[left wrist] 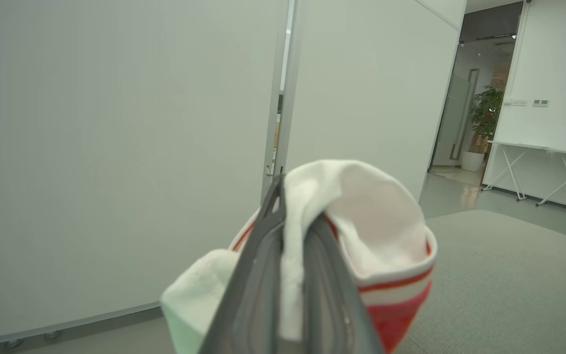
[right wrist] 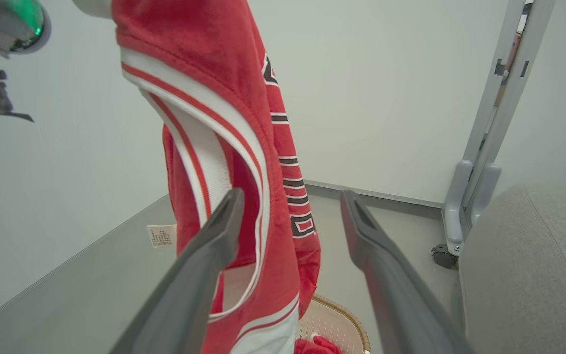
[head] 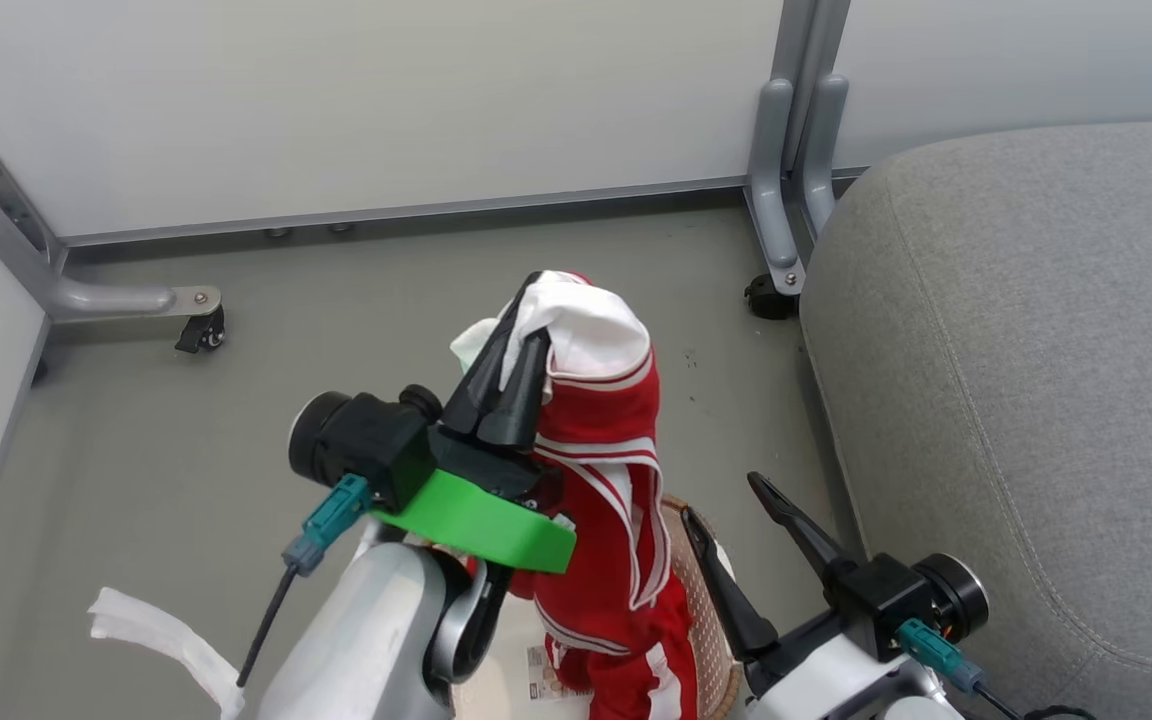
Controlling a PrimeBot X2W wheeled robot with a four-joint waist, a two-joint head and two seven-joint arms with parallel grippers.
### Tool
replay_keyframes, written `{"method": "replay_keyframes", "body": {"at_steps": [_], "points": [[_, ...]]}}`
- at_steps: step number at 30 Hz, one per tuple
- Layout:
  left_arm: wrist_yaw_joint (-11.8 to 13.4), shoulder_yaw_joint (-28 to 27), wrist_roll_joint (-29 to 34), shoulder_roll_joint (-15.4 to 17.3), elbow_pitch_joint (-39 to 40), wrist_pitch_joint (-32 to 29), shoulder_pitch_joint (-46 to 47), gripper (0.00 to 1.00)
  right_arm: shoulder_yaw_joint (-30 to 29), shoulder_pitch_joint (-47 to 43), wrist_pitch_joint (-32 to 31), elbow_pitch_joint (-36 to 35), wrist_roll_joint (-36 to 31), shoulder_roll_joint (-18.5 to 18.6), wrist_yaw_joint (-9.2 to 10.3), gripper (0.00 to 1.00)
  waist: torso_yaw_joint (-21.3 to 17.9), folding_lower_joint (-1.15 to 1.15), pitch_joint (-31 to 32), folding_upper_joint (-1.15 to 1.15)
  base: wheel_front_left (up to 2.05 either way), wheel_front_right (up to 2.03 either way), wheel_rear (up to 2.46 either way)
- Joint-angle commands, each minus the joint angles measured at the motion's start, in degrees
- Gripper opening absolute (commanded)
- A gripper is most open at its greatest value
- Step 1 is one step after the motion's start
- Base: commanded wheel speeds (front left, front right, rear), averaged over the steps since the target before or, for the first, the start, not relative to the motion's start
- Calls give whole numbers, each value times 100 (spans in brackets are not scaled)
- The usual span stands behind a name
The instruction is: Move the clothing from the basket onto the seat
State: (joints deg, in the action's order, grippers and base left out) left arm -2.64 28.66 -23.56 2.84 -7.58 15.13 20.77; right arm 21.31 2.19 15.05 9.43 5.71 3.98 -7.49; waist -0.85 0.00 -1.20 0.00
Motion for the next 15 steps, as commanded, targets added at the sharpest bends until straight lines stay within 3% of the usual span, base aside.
{"method": "replay_keyframes", "body": {"at_steps": [1, 15], "points": [[20, 94, -41, 10, 88, -5, 121, 0, 57, 86, 19, 18, 56, 10, 0, 100, 23, 0, -8, 0, 0, 0, 0], [126, 947, -292, 10, 703, -240, 164, 0, 257, 328, 19, 20, 170, -10, 0, 100, 106, 0, 72, 0, 0, 0, 0]]}}
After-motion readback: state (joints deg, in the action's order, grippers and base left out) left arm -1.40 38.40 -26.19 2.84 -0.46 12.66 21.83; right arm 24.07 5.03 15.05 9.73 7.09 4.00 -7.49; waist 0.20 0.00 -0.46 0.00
